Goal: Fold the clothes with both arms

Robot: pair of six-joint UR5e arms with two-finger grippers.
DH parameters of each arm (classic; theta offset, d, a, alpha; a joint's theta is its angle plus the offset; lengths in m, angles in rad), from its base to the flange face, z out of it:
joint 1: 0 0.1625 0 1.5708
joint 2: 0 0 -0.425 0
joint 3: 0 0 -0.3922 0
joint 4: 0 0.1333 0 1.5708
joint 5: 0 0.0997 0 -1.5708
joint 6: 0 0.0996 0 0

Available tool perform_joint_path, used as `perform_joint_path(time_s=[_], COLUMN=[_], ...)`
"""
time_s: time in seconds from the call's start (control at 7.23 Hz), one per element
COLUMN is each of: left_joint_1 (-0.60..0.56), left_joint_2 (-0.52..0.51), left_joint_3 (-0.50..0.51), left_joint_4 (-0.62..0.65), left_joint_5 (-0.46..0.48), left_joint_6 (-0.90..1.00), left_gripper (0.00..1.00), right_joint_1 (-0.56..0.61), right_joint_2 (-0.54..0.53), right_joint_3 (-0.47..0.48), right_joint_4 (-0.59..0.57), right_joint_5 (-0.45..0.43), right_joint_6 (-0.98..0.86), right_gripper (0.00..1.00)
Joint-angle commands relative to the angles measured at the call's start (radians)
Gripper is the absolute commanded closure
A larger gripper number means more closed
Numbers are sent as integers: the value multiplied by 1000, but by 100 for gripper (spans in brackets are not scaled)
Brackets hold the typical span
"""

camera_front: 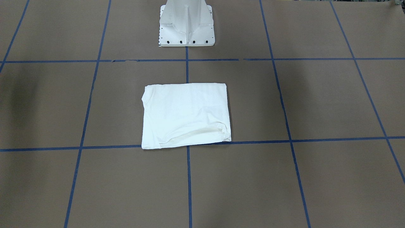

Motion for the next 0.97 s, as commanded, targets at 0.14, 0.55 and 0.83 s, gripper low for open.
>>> perform_joint_path(time_s=[0.14, 0.55, 0.83], left_joint_1=[-30, -29, -29], left_joint_2=[58, 136, 124], left_joint_3=[-7, 2, -21], left_joint_4=[1, -1, 150], left_joint_5=[108, 134, 132], left_joint_6=[77, 91, 91], left_gripper=[1, 1, 0], right_joint_1=[56, 55, 53], right_joint_2=[-96, -141, -184], right_joint_3=[9, 6, 14], right_joint_4=[3, 21, 25], right_joint_5=[42, 34, 36], right_joint_6=[-114, -102, -90], right_gripper=[0, 0, 0])
